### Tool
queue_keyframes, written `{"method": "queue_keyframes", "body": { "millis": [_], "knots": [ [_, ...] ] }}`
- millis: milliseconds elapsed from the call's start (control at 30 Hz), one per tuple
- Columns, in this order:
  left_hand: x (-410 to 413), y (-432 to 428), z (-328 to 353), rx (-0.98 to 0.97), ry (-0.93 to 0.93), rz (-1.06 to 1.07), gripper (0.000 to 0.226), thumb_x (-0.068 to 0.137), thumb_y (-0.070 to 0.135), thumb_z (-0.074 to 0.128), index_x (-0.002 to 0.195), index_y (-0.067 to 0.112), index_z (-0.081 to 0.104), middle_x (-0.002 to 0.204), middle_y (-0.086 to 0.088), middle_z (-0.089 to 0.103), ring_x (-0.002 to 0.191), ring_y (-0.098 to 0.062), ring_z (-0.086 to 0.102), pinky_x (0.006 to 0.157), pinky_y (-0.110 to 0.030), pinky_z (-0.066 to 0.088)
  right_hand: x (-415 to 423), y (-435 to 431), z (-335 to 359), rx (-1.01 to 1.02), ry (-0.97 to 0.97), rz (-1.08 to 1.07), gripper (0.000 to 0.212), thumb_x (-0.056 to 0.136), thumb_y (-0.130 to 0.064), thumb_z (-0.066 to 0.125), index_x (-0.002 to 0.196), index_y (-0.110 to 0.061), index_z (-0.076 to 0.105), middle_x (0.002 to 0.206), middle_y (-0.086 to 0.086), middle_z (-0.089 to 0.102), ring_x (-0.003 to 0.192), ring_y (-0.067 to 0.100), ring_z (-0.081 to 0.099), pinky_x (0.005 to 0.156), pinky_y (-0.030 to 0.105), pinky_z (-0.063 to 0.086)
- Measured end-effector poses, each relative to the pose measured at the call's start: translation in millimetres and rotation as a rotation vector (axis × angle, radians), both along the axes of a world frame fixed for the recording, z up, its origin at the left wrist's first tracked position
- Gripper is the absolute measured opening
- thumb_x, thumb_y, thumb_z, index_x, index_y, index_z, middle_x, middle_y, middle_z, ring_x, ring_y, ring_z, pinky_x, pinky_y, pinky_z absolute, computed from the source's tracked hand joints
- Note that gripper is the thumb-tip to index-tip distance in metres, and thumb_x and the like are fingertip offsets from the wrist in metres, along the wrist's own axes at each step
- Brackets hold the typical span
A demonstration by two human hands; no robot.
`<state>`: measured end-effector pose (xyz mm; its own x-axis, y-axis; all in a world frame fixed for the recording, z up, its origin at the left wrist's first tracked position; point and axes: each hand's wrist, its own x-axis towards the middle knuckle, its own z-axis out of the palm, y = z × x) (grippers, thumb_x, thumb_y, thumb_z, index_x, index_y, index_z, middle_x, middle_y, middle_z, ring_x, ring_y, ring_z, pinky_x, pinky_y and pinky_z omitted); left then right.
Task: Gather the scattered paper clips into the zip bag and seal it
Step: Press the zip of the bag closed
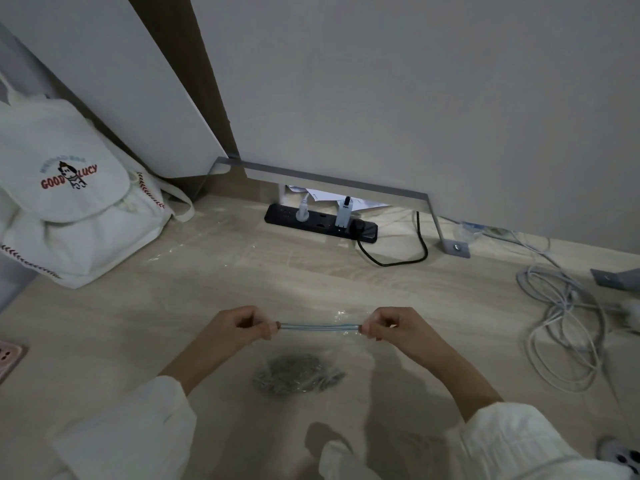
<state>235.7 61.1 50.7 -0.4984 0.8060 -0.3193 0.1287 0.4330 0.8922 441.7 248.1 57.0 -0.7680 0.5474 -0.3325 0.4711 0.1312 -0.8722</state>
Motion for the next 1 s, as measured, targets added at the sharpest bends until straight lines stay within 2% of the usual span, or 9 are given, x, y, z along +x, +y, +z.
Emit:
{"method": "queue_keyframes", "body": {
  "millis": [100, 167, 233, 333, 467, 567, 667, 867, 1000],
  "knots": [
    [-3.5, 3.3, 7.4, -0.065, 0.105, -0.142, 0.019, 0.076, 0.030, 0.072, 0.057, 0.031, 0.069, 0.056, 0.011, 0.059, 0.054, 0.002, 0.046, 0.053, -0.009, 0.032, -1.9, 0.8, 4.4, 0.010, -0.062, 0.082, 0.009, 0.078, -0.022, 0.070, 0.072, -0.015, 0.071, 0.070, -0.001, 0.060, 0.060, 0.000, 0.045, 0.058, 0.011, 0.034],
    [-6.0, 4.8, 7.2, -0.086, 0.156, -0.184, 0.018, 0.072, 0.045, 0.072, 0.060, 0.032, 0.068, 0.061, 0.008, 0.063, 0.058, 0.000, 0.048, 0.056, -0.012, 0.034, -5.6, 0.2, 6.1, 0.048, -0.113, 0.124, 0.012, 0.077, -0.027, 0.071, 0.075, -0.015, 0.072, 0.071, -0.001, 0.060, 0.063, 0.003, 0.045, 0.060, 0.015, 0.035],
    [-7.5, 4.4, 3.8, -0.086, 0.199, -0.203, 0.031, 0.061, 0.062, 0.069, 0.062, 0.032, 0.067, 0.059, 0.009, 0.058, 0.058, -0.002, 0.047, 0.057, -0.017, 0.035, -8.2, -1.5, 8.6, 0.095, -0.124, 0.143, 0.011, 0.077, -0.027, 0.070, 0.073, -0.016, 0.071, 0.069, -0.005, 0.058, 0.060, -0.002, 0.044, 0.058, 0.012, 0.034],
    [-5.9, 2.8, 3.1, -0.075, 0.215, -0.210, 0.032, 0.064, 0.056, 0.069, 0.067, 0.024, 0.066, 0.059, 0.008, 0.055, 0.056, -0.001, 0.045, 0.058, -0.020, 0.034, -9.5, -5.0, 11.0, 0.149, -0.097, 0.155, 0.010, 0.079, -0.022, 0.069, 0.070, -0.018, 0.067, 0.066, -0.010, 0.055, 0.058, -0.005, 0.046, 0.057, 0.007, 0.035],
    [-5.3, 6.4, 16.3, -0.173, 0.203, -0.359, 0.015, 0.077, 0.032, 0.072, 0.073, 0.017, 0.071, 0.060, 0.013, 0.060, 0.052, 0.006, 0.047, 0.053, -0.008, 0.033, -11.1, -9.7, 13.6, 0.210, -0.135, 0.200, 0.010, 0.079, -0.022, 0.068, 0.079, -0.013, 0.071, 0.070, -0.012, 0.056, 0.065, 0.002, 0.046, 0.060, 0.010, 0.036],
    [-1.6, 14.0, 22.1, -0.227, 0.259, -0.472, 0.015, 0.077, 0.033, 0.071, 0.063, 0.031, 0.066, 0.053, 0.022, 0.055, 0.053, 0.006, 0.047, 0.054, -0.010, 0.033, -18.1, -14.4, 17.2, 0.253, -0.191, 0.308, 0.016, 0.079, -0.026, 0.069, 0.086, -0.012, 0.072, 0.080, -0.007, 0.064, 0.073, 0.006, 0.055, 0.071, 0.021, 0.045],
    [2.2, 18.7, 20.8, -0.223, 0.343, -0.497, 0.025, 0.078, 0.033, 0.069, 0.057, 0.032, 0.057, 0.057, 0.015, 0.052, 0.053, 0.003, 0.045, 0.053, -0.012, 0.032, -23.6, -17.3, 18.3, 0.287, -0.198, 0.335, 0.018, 0.079, -0.026, 0.069, 0.085, -0.009, 0.071, 0.089, 0.007, 0.071, 0.085, 0.019, 0.064, 0.079, 0.035, 0.050],
    [8.1, 18.1, 23.4, -0.216, 0.357, -0.501, 0.018, 0.080, 0.032, 0.067, 0.064, 0.034, 0.060, 0.067, 0.013, 0.057, 0.059, 0.004, 0.050, 0.056, -0.009, 0.035, -24.6, -21.9, 20.9, 0.359, -0.230, 0.355, 0.021, 0.082, -0.028, 0.065, 0.089, -0.009, 0.068, 0.094, 0.007, 0.069, 0.089, 0.020, 0.062, 0.081, 0.037, 0.049],
    [19.4, 26.4, 23.6, -0.217, 0.369, -0.541, 0.017, 0.080, 0.029, 0.066, 0.065, 0.033, 0.059, 0.075, 0.008, 0.059, 0.072, -0.008, 0.054, 0.067, -0.021, 0.040, -34.0, -31.9, 27.5, 0.393, -0.232, 0.433, 0.017, 0.082, -0.028, 0.064, 0.089, -0.013, 0.069, 0.095, 0.003, 0.067, 0.087, 0.017, 0.059, 0.080, 0.035, 0.048]
  ]
}}
